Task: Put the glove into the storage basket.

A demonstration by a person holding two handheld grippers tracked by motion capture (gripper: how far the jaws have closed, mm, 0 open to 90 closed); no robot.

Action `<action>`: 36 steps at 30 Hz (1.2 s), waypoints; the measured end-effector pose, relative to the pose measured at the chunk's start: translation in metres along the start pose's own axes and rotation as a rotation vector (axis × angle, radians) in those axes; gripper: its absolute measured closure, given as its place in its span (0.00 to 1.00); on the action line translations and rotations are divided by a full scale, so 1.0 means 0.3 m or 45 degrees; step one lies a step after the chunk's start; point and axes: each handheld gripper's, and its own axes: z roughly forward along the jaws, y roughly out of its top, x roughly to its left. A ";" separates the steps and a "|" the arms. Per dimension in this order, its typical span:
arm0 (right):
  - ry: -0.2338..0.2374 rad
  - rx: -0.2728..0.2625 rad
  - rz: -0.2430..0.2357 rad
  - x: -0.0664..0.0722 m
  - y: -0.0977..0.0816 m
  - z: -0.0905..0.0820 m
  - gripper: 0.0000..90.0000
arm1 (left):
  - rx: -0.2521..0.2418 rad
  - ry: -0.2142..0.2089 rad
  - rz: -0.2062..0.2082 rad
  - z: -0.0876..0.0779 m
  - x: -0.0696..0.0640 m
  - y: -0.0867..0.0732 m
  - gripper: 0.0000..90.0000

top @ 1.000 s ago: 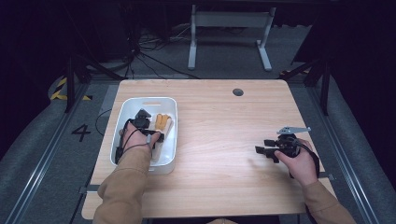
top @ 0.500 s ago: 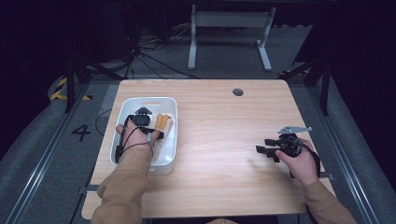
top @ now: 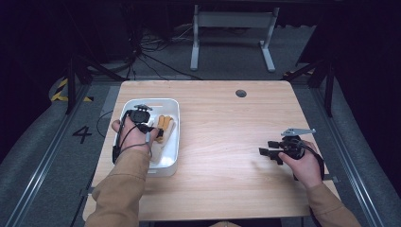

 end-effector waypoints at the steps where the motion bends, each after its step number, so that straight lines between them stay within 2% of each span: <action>1: 0.000 -0.002 -0.001 0.000 0.001 -0.002 0.45 | -0.023 -0.002 0.021 -0.009 -0.003 0.001 0.31; 4: 0.000 -0.007 -0.001 -0.001 0.001 -0.004 0.45 | -0.107 -0.017 0.052 -0.051 -0.021 0.006 0.31; 7: -0.001 -0.001 -0.002 -0.001 -0.001 -0.001 0.45 | -0.142 -0.052 0.075 -0.086 -0.048 0.006 0.32; 10: -0.002 0.002 -0.003 -0.002 -0.002 0.000 0.45 | -0.151 -0.147 0.108 -0.113 -0.097 0.006 0.35; 13: -0.005 -0.002 -0.005 0.001 -0.001 -0.003 0.44 | -0.168 -0.212 0.148 -0.137 -0.151 0.005 0.36; 17: -0.010 -0.007 -0.004 0.003 -0.001 -0.007 0.44 | -0.201 -0.321 0.232 -0.165 -0.234 -0.001 0.36; 21: -0.010 -0.007 -0.006 0.000 -0.005 -0.007 0.44 | -0.222 -0.387 0.319 -0.181 -0.297 -0.009 0.36; 24: -0.017 -0.009 0.004 -0.008 -0.011 -0.012 0.44 | -0.230 -0.437 0.386 -0.186 -0.350 -0.021 0.35; 25: -0.019 -0.010 0.006 -0.010 -0.013 -0.013 0.44 | -0.228 -0.466 0.423 -0.185 -0.375 -0.027 0.34; 26: -0.030 -0.009 0.010 -0.014 -0.015 -0.017 0.44 | -0.226 -0.475 0.424 -0.184 -0.384 -0.030 0.34; 29: -0.027 -0.015 0.013 -0.019 -0.017 -0.022 0.44 | -0.231 -0.523 0.497 -0.176 -0.428 -0.043 0.33; 30: -0.027 -0.019 0.013 -0.019 -0.017 -0.023 0.44 | -0.224 -0.538 0.514 -0.171 -0.438 -0.047 0.33; 33: -0.020 -0.028 0.006 -0.020 -0.017 -0.026 0.44 | -0.257 -0.589 0.569 -0.144 -0.456 -0.063 0.33; 36: -0.027 -0.031 0.015 -0.027 -0.019 -0.030 0.44 | -0.250 -0.590 0.611 -0.114 -0.472 -0.088 0.33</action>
